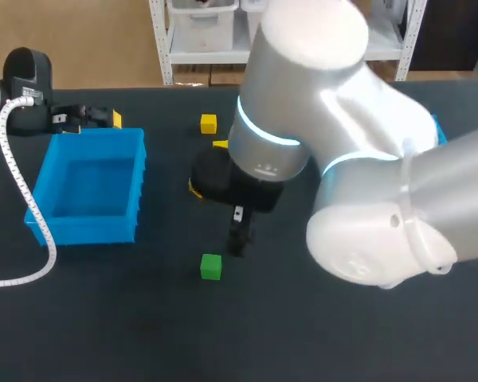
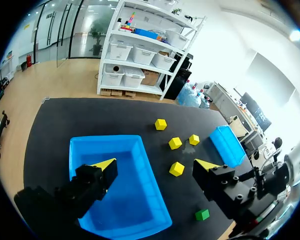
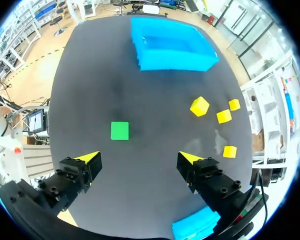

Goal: Put the green cubes in the right bin and the yellow cubes in the left bin.

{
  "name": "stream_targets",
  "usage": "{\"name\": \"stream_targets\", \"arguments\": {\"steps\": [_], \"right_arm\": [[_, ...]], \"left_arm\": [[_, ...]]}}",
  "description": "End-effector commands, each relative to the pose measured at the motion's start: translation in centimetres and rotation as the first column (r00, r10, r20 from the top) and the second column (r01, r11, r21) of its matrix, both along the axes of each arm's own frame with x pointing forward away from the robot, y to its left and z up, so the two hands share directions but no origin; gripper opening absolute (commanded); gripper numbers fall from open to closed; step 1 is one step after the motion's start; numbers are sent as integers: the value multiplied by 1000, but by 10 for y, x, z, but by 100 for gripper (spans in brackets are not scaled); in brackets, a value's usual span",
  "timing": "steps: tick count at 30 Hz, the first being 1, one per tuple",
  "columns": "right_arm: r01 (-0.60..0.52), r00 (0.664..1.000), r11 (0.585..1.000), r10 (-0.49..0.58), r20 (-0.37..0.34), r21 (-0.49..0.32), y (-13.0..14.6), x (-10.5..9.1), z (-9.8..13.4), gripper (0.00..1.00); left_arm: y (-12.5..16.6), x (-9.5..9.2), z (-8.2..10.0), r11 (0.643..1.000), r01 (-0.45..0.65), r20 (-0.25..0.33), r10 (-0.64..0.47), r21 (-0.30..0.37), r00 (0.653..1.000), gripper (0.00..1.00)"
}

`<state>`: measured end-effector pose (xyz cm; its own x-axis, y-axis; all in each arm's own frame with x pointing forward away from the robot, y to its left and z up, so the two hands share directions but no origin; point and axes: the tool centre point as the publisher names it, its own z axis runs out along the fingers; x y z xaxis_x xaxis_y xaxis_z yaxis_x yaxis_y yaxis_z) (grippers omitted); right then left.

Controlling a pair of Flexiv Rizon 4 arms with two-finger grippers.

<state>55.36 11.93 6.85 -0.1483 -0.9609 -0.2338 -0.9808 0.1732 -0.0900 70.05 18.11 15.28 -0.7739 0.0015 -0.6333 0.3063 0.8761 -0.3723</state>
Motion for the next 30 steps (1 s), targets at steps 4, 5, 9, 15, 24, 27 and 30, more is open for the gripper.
{"name": "stream_targets", "arguments": {"steps": [4,5,9,15,24,27,30], "right_arm": [[-18,1000,999,18,-13,-27,21,-13,-20,100],[-19,1000,999,18,-15,-30,23,-15,-24,100],[-17,1000,999,15,-24,-47,30,-19,-35,100],[-16,999,997,14,-29,-71,38,-22,-48,100],[-18,999,995,15,-31,-99,42,-17,-66,100],[-21,999,993,18,-27,-112,42,-16,-72,94],[-33,999,991,31,-19,-126,40,-16,-80,54]], "left_arm": [[2,0,-2,1000,7,7,-7,-10,1000,100],[2,0,-2,1000,7,7,-7,-10,1000,100],[2,0,-2,1000,7,7,-7,-10,1000,100],[2,0,-2,1000,7,7,-7,-10,1000,100],[2,0,-2,1000,7,7,-7,-10,1000,100],[2,0,-2,1000,7,7,-7,-10,1000,100],[2,0,-2,1000,7,7,-7,-10,1000,100]]}}
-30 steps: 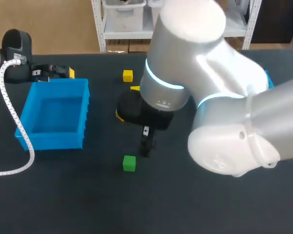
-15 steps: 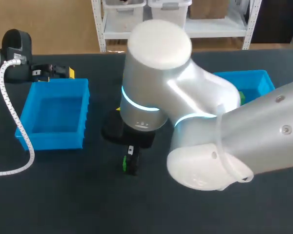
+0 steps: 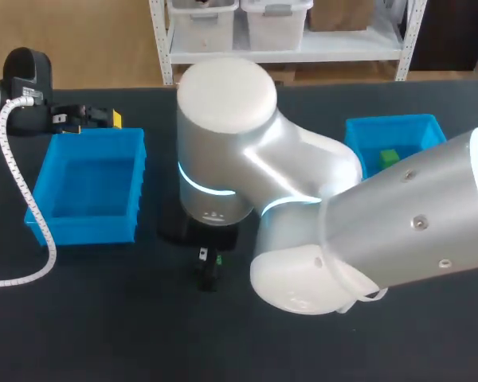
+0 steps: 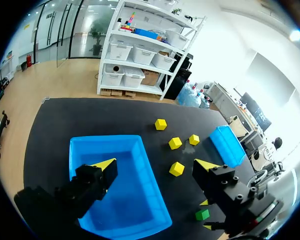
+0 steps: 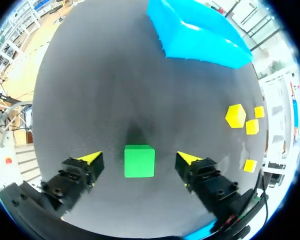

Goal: Put the green cubes in the right bin and the yellow cubes in the left bin.

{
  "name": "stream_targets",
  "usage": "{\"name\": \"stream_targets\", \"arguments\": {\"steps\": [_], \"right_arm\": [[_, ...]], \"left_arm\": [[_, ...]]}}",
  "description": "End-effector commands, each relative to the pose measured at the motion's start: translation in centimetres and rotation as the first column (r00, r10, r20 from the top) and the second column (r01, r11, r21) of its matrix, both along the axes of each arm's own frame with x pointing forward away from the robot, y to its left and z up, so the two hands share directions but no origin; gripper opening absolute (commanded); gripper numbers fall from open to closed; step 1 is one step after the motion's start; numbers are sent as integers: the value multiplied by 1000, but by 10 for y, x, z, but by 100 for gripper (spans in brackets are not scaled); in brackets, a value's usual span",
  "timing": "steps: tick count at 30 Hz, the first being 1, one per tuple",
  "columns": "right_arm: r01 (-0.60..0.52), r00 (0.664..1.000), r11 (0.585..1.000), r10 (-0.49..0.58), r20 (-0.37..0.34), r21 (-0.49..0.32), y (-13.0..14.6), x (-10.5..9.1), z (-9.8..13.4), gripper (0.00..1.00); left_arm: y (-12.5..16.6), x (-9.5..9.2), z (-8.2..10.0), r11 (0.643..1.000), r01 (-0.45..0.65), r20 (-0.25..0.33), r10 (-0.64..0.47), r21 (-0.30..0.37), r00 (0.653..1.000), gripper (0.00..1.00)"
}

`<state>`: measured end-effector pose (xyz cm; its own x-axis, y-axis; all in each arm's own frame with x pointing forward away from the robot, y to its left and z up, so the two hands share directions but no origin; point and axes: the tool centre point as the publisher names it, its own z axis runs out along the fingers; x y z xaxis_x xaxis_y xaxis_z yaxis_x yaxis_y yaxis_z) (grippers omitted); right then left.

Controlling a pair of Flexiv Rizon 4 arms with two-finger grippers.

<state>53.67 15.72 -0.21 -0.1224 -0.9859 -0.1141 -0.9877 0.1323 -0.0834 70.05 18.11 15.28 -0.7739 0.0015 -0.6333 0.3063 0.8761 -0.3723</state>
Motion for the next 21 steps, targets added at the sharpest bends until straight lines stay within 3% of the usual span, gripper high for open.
{"name": "stream_targets", "arguments": {"steps": [1,4,13,21], "right_arm": [[-2,1000,1000,2,8,-9,2,0,-10,44],[-2,1000,1000,2,12,-10,0,1,-11,0],[44,997,999,-45,58,13,-11,19,4,0],[130,984,989,-137,111,63,-32,49,33,0]], "left_arm": [[2,0,-2,1000,7,7,-7,-10,1000,100],[2,0,-2,1000,7,7,-7,-10,1000,100],[2,0,-2,1000,7,7,-7,-10,1000,100],[2,0,-2,1000,7,7,-7,-10,1000,100]]}}
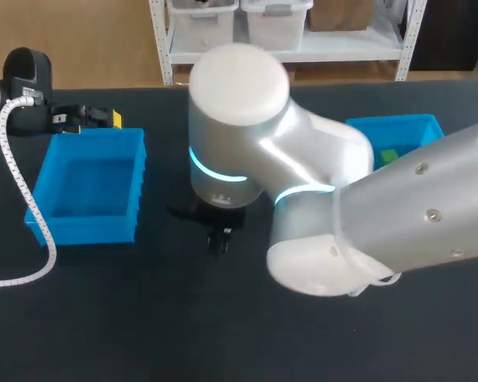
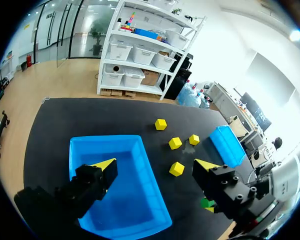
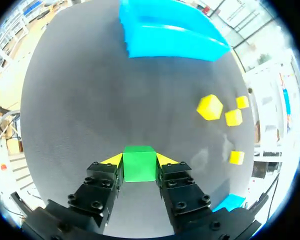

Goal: Put the green cubes in the right bin and the yellow cubes in the left bin.

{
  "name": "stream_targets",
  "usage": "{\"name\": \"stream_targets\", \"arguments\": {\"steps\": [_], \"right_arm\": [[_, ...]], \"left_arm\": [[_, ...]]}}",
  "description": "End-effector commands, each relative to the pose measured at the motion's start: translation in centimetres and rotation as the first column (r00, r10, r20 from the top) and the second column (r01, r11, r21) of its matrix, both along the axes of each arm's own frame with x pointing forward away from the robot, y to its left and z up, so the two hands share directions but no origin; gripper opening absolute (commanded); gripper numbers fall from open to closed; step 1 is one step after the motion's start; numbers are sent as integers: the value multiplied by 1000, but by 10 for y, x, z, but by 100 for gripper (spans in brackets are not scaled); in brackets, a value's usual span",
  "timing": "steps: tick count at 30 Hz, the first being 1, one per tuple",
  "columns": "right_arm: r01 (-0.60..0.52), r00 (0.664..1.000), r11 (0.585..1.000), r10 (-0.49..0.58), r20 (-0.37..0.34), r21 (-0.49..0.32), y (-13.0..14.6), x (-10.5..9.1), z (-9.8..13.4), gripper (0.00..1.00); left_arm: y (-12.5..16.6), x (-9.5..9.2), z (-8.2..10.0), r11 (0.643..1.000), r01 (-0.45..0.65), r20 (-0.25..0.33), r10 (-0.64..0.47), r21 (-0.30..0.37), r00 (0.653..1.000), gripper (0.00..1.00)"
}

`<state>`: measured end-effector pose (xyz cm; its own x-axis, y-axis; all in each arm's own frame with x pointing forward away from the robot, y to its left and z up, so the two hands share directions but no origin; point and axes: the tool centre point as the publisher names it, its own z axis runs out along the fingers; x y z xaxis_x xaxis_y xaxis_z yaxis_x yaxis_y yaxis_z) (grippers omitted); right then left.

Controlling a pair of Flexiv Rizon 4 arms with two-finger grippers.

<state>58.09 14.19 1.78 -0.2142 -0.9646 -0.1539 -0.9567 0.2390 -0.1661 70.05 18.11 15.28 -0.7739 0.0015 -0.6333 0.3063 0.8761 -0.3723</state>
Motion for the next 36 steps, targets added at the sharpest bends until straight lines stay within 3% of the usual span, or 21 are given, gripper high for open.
{"name": "stream_targets", "arguments": {"steps": [1,9,18,24,36], "right_arm": [[44,998,998,-46,35,39,-20,9,17,0],[211,971,971,-221,87,112,-54,45,46,0],[378,903,911,-402,150,168,-110,90,74,0],[502,831,842,-533,160,198,-153,120,76,0],[695,661,664,-741,118,275,-224,168,71,0]], "left_arm": [[2,0,-2,1000,7,7,-7,-10,1000,100],[2,0,-2,1000,7,7,-7,-10,1000,100],[2,0,-2,1000,7,7,-7,-10,1000,100],[2,0,-2,1000,7,7,-7,-10,1000,100],[2,0,-2,1000,7,7,-7,-10,1000,100]]}}
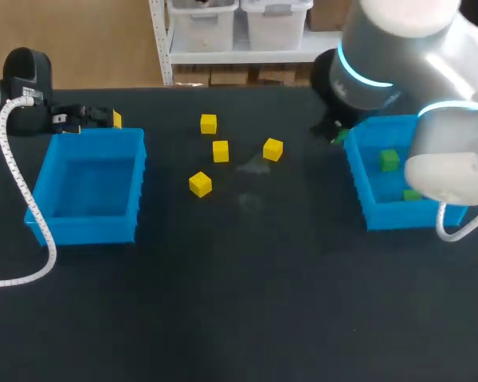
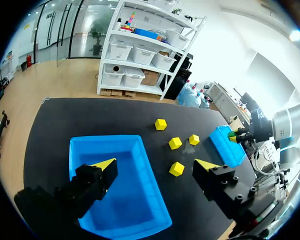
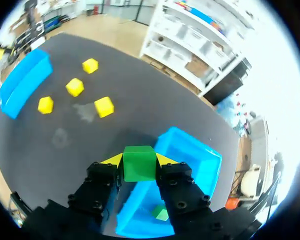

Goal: Put the green cubes in the right bin and the yellow cubes in the left bin.

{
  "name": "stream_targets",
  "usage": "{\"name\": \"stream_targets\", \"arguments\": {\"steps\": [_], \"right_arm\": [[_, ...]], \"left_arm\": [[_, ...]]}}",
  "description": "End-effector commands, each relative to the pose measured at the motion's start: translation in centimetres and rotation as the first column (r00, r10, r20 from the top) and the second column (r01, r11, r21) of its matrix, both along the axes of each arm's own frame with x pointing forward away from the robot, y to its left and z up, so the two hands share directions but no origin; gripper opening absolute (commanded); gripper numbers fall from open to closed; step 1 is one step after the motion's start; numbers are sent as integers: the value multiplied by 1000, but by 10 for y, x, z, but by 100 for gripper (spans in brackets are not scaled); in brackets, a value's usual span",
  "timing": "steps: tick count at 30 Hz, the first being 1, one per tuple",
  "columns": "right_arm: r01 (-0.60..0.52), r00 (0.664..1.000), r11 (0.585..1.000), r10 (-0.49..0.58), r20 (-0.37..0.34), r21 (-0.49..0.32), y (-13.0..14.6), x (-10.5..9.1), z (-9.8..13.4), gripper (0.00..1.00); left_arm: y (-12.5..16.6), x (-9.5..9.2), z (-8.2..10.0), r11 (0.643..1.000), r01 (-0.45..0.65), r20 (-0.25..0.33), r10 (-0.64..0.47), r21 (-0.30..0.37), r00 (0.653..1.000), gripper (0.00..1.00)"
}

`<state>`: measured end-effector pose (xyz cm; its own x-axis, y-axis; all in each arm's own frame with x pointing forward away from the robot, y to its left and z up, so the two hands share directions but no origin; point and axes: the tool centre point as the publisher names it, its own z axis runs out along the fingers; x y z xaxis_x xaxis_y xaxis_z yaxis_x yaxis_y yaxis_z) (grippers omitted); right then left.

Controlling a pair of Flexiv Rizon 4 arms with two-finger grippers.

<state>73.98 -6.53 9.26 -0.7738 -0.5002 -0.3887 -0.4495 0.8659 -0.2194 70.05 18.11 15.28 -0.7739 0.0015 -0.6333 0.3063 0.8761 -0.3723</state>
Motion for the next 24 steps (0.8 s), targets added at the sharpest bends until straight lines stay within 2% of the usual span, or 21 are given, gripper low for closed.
{"name": "stream_targets", "arguments": {"steps": [1,12,24], "right_arm": [[46,998,998,-47,40,43,-24,12,-5,0],[232,971,969,-236,38,90,-88,27,-11,0],[333,941,936,-337,18,117,-120,23,-24,0]], "left_arm": [[3,0,-2,1000,7,7,-7,-10,1000,100],[3,0,-2,1000,7,7,-7,-10,1000,100],[3,0,-2,1000,7,7,-7,-10,1000,100]]}}
